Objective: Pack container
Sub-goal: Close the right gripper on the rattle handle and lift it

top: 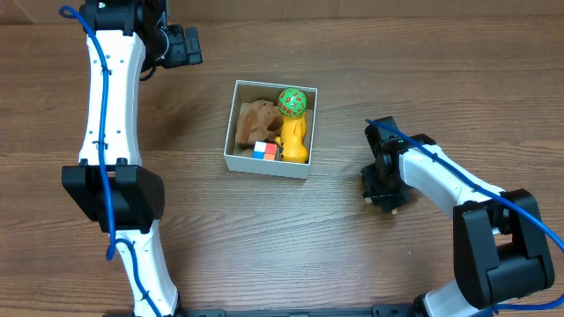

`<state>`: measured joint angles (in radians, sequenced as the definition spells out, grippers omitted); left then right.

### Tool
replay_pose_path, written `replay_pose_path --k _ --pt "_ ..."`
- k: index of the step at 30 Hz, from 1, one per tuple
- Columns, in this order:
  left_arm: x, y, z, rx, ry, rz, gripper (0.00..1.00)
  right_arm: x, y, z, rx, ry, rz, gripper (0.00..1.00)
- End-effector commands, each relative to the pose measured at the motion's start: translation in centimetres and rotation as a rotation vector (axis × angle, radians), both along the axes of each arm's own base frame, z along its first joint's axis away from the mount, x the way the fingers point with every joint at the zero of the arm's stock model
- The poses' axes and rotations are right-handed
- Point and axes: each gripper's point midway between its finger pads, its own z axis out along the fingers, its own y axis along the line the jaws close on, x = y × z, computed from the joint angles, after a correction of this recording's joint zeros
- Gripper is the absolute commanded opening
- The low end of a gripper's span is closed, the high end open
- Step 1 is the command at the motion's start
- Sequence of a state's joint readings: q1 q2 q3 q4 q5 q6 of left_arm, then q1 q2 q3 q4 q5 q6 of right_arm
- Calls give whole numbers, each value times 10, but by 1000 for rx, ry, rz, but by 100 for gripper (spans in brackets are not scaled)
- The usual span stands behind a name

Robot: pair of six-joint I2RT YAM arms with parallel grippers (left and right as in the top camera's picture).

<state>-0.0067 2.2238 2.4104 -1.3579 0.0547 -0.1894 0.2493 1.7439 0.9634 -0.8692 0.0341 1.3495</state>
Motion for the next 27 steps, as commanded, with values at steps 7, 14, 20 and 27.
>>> replay_pose_path --k 7,14,20,27 --pt "1 -3 9 -4 -22 10 100 14 -15 5 -95 -30 110 11" --pt "1 -3 9 -4 -22 10 100 44 -23 44 -172 -137 285 11" --pt "1 -3 9 -4 -22 10 100 75 -16 86 -188 -231 497 11" --pt "1 -3 9 -4 -22 10 100 113 7 176 -236 -369 787 15"
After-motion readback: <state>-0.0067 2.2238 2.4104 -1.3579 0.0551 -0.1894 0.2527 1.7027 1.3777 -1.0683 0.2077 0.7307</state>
